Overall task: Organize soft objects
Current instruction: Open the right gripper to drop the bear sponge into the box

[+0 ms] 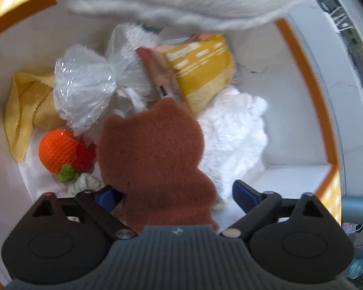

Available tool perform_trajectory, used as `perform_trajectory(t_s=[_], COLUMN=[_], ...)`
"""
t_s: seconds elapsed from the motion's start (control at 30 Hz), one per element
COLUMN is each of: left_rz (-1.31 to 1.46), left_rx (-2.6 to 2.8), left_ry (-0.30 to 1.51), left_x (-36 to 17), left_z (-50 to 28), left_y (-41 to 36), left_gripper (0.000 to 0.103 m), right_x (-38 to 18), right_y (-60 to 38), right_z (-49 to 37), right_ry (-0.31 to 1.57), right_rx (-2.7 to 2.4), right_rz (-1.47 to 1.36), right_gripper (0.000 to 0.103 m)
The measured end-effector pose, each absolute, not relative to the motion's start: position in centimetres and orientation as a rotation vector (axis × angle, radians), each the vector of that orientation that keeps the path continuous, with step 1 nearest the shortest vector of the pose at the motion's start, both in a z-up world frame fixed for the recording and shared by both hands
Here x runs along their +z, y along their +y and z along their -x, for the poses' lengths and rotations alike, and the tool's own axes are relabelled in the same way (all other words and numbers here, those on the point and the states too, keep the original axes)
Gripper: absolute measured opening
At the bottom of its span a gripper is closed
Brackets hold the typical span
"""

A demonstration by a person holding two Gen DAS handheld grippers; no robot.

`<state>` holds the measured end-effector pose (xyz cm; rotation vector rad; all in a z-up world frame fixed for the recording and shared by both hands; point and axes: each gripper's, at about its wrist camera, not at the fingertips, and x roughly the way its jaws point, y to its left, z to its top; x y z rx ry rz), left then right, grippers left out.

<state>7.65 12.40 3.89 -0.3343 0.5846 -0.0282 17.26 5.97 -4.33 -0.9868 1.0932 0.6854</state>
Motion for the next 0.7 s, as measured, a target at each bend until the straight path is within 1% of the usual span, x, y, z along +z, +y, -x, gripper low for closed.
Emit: perform_trajectory(t_s=[0.17,0.27,0.5,0.6,0.67,0.7], left_rz=[0.333,0.335,0.332,0.332,0.330,0.332], left_rx=[-0.021,-0.020,-0.019,-0.024,-0.023,-0.023], left_ry=[0.573,0.569,0.574,0.568,0.566,0.568], left_x=[4.1,4.2,4.3,4.3,4.2,4.2], left_z=[-7.4,-7.3,-7.4,-7.4,-7.5,-7.5], left_y=[12.5,12.6,12.5,12.6,12.7,12.7], left_gripper=[0.016,0.016,0.016,0.016,0.016,0.016], right_x=[-2.5,-1.8,-0.2,0.1,0.3,-0.1], right_y=[4.9,4.5,3.7,3.1,2.7,2.6], right_z=[-16.2,-15.4,-14.8,-15.7,-16.5,-16.9], right_ry=[1.013,0.987,0.962,0.949,0.972,0.999], right_rx=[0.693,0.714,0.710,0.719,0.733,0.728], right_rz=[1.014,1.039,0.957,0.869,0.774,0.731], right_gripper=[0.100,0.100,0.100,0.100,0.093,0.077])
